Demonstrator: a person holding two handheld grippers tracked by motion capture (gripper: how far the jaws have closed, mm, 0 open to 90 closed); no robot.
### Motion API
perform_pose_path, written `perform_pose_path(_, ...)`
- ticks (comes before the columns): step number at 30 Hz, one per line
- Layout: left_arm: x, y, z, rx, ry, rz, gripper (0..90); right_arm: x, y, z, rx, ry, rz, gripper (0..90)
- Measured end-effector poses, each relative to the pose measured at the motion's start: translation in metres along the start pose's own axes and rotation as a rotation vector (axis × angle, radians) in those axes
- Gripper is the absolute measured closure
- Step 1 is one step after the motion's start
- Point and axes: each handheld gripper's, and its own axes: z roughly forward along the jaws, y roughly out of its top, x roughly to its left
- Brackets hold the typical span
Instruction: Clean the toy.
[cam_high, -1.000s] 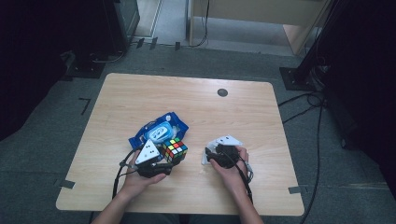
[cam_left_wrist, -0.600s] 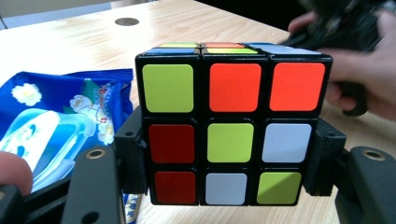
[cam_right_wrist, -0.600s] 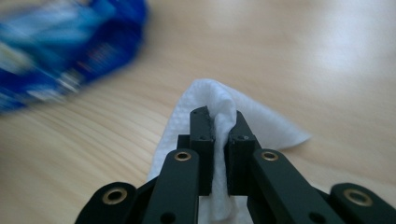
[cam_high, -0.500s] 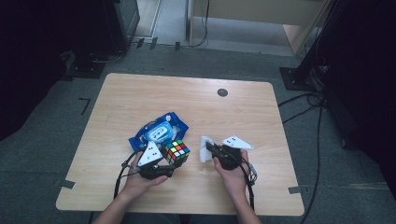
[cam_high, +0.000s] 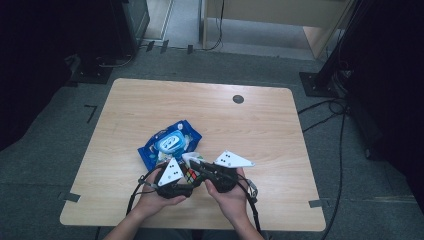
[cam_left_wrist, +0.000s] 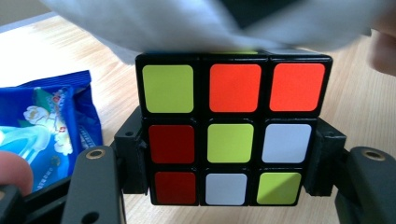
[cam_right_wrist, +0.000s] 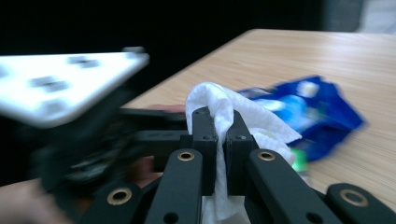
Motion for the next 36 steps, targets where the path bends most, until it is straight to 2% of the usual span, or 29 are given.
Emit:
perform_pose_path(2,0.005,0.001,-0.004,-0.015,0.006,-0.024,34.1,0.007,0.003,-0.002,-0.001,0.022,-0.030,87.4)
perform_pose_path(4,0.008,0.002,-0.007,-0.021,0.015,-0.027,34.1,0.007,0.004,-0.004,-0.008,0.021,-0.037,86.9)
perform_pose_path(6,0.008,0.002,-0.009,-0.025,0.015,-0.020,34.1,0.000,0.004,-0.007,-0.014,-0.012,-0.029,86.8)
perform_pose_path(11,0.001,0.005,-0.008,-0.031,-0.011,0.000,34.2,-0.025,-0.001,-0.014,-0.032,-0.133,0.048,86.5)
perform_pose_path(13,-0.003,0.005,-0.005,-0.024,-0.018,0.010,34.2,-0.026,-0.002,-0.013,-0.036,-0.153,0.056,86.5)
perform_pose_path(15,-0.005,0.005,-0.003,-0.016,-0.017,0.020,34.2,-0.022,-0.002,-0.011,-0.035,-0.160,0.047,86.4)
perform_pose_path(21,-0.002,0.005,-0.003,-0.010,-0.001,0.004,34.1,0.005,0.002,-0.004,-0.032,-0.052,-0.022,86.3)
perform_pose_path(24,0.003,0.005,-0.007,-0.024,0.008,-0.009,34.1,0.009,0.004,-0.006,-0.030,-0.019,-0.034,86.2)
perform_pose_path(26,0.006,0.006,-0.010,-0.030,0.011,-0.012,34.2,0.004,0.004,-0.009,-0.031,-0.022,-0.022,86.0)
perform_pose_path(28,0.005,0.006,-0.011,-0.034,0.001,-0.003,34.2,-0.005,0.003,-0.012,-0.031,-0.053,-0.007,85.9)
perform_pose_path(30,0.002,0.006,-0.010,-0.025,-0.013,0.014,34.2,-0.016,0.002,-0.014,-0.032,-0.069,0.054,85.9)
perform_pose_path(31,-0.001,0.005,-0.008,-0.019,-0.019,0.019,34.2,-0.018,0.001,-0.014,-0.029,-0.074,0.065,85.9)
perform_pose_path(33,-0.006,0.005,-0.004,-0.004,-0.033,0.034,34.1,-0.017,0.000,-0.012,-0.022,-0.091,0.065,85.8)
perform_pose_path(36,-0.012,0.004,0.001,0.016,-0.038,0.046,34.1,-0.008,-0.001,-0.005,-0.028,-0.075,0.048,85.7)
